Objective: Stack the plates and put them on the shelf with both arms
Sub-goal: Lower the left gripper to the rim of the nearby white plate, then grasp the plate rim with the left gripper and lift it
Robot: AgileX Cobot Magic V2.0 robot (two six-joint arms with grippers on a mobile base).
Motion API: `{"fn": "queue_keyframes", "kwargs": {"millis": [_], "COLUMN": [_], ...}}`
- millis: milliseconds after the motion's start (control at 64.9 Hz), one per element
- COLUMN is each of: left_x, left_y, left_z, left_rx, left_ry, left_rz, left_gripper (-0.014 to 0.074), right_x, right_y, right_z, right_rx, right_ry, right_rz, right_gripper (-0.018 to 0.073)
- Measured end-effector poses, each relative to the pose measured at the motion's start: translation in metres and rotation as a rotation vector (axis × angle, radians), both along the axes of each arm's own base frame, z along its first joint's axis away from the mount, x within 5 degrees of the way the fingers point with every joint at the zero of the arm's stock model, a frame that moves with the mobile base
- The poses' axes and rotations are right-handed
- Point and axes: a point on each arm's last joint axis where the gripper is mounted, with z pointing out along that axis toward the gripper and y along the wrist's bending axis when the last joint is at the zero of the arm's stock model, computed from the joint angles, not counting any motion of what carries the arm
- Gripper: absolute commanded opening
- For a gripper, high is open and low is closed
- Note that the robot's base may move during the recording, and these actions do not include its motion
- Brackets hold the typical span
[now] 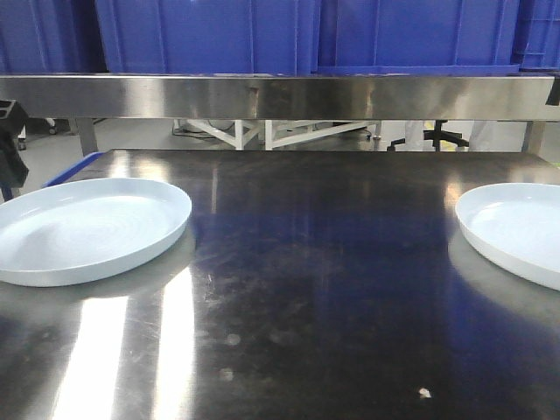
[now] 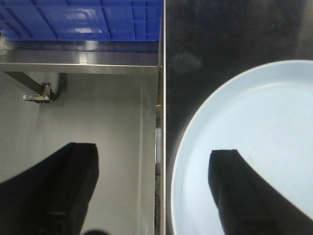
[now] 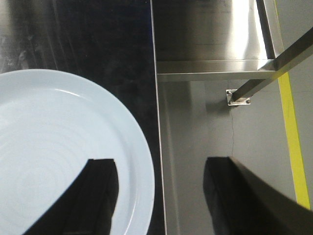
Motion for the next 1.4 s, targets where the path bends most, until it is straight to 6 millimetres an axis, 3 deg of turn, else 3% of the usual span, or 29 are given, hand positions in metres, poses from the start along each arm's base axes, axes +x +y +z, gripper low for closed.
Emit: {"fn": "queue_keyframes", "kwargs": {"millis": [848,894,956,1079,1141,1403], "left_x": [0.010,0.010,0.010,0.010,0.009,0.011], "left_y": [-0.001,-0.001,-0.001,-0.001,-0.001,-0.002], "left_z": [-0.033,-0.033,-0.033,-0.032,-0.033,-0.023], "left_rx": [0.010,0.010,0.010,0.009,0.008,0.003], "left_ry": [0.118,0.118,0.118,0.121,0.125,0.132], "left_rz": [0.001,0.001,0.001,0.002,0.003,0.005], "left_gripper": [0.0522,0.0491,0.0383,0.0067,0.0112,0.0094], "right_x": [0.000,0.000,0.000,0.000,0.000,0.000], "right_y": [0.000,0.000,0.000,0.000,0.000,0.000], "right_z": [0.000,0.000,0.000,0.000,0.000,0.000], "right_rx": [0.000,0.000,0.000,0.000,0.000,0.000], "right_ry": [0.000,0.000,0.000,0.000,0.000,0.000], "right_rz": [0.000,0.000,0.000,0.000,0.000,0.000], "right_gripper": [0.0498,0.0498,0.0498,0.0498,0.0498,0.0498]}}
